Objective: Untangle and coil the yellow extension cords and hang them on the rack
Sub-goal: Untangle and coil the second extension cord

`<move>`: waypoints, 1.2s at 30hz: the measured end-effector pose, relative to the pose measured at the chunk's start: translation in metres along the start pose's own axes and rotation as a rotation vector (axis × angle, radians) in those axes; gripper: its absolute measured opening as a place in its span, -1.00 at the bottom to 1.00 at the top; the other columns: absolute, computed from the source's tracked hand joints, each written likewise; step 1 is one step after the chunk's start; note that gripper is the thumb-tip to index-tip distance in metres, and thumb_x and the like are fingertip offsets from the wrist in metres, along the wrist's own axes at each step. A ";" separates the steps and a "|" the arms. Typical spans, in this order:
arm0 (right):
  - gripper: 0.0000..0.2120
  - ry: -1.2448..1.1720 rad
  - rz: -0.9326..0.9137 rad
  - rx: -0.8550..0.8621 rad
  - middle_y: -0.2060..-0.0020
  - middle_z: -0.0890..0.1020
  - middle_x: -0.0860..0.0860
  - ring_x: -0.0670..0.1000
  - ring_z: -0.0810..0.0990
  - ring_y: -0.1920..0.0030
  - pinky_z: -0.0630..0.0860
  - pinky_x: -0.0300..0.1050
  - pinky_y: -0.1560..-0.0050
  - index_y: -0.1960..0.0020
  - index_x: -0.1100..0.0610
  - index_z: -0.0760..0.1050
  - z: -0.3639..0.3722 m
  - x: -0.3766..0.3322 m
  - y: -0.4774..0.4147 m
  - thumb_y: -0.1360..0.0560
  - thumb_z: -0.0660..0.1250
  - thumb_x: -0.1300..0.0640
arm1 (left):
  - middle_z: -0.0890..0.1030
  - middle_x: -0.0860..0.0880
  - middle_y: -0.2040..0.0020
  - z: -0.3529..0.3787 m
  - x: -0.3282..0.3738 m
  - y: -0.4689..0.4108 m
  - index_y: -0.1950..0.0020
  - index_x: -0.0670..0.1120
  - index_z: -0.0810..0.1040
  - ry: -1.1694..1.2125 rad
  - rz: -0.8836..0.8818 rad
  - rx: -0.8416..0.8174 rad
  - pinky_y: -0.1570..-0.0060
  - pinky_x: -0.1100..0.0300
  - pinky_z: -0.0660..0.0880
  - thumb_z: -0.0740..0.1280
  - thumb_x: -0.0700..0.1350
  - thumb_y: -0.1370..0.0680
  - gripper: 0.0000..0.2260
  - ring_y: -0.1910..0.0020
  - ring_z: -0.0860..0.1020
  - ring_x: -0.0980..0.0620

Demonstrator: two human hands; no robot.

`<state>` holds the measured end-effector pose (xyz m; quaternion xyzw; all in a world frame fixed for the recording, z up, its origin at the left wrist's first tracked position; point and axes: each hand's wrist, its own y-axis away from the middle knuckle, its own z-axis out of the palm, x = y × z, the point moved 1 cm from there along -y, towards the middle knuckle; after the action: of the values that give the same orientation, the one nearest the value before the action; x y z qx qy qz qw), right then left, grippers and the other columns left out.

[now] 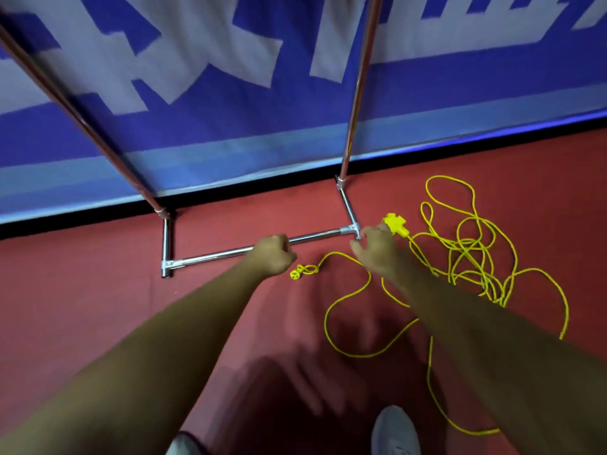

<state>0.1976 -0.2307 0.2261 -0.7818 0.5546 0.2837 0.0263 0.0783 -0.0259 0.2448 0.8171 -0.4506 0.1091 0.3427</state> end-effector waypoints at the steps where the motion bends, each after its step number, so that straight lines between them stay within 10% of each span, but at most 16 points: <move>1: -0.61 0.007 0.011 -0.027 -0.03 0.54 0.31 0.27 0.53 -0.12 0.42 -0.02 -0.17 -0.11 0.31 0.56 0.017 0.012 -0.006 -0.49 0.33 0.00 | 0.65 -0.22 -0.05 0.016 -0.010 -0.012 -0.03 -0.19 0.59 0.013 -0.011 -0.012 0.02 0.09 0.47 0.32 -0.10 -0.54 -0.82 -0.09 0.58 -0.20; 13: -0.54 0.144 -0.141 -0.191 -0.36 0.43 0.14 0.19 0.45 -0.34 0.41 0.09 -0.32 -0.36 0.24 0.41 0.181 0.060 -0.094 -0.49 0.27 0.13 | 0.55 -0.26 -0.19 0.140 -0.087 -0.137 -0.25 -0.26 0.54 -0.030 0.011 -0.067 -0.09 0.08 0.35 0.36 -0.13 -0.57 -0.69 -0.20 0.51 -0.23; 18: -0.42 0.163 -0.200 -0.406 -0.56 0.19 0.10 0.05 0.19 -0.54 0.19 0.01 -0.50 -0.54 0.21 0.19 0.241 0.059 -0.121 -0.54 0.19 0.20 | 0.57 -0.14 -0.24 0.184 -0.116 -0.175 -0.38 0.00 0.49 -0.084 0.028 -0.068 -0.25 0.03 0.35 0.30 0.19 -0.50 -0.50 -0.27 0.43 -0.27; 27: -0.90 0.150 -0.301 -0.373 0.12 0.67 0.15 0.20 0.61 0.01 0.46 -0.02 0.04 0.11 0.16 0.61 0.256 0.064 -0.070 -0.49 0.34 0.16 | 0.60 -0.14 0.21 0.201 -0.137 -0.124 0.08 -0.10 0.47 0.282 0.070 -0.185 0.25 0.15 0.47 0.32 -0.33 -0.51 -0.86 0.29 0.50 -0.03; 36: -0.87 -0.258 -0.279 -0.270 0.39 0.62 -0.12 -0.06 0.54 0.30 0.47 -0.07 0.18 0.20 0.03 0.63 0.122 -0.031 -0.020 -0.48 0.39 0.20 | 0.56 -0.05 0.39 0.063 -0.081 -0.023 -0.01 -0.18 0.46 0.724 0.086 -0.062 0.32 0.22 0.40 0.33 -0.31 -0.59 -0.92 0.40 0.45 0.05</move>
<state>0.1578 -0.1535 0.1330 -0.8046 0.3901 0.4465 0.0314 0.0426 -0.0049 0.1478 0.6951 -0.3370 0.3920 0.4996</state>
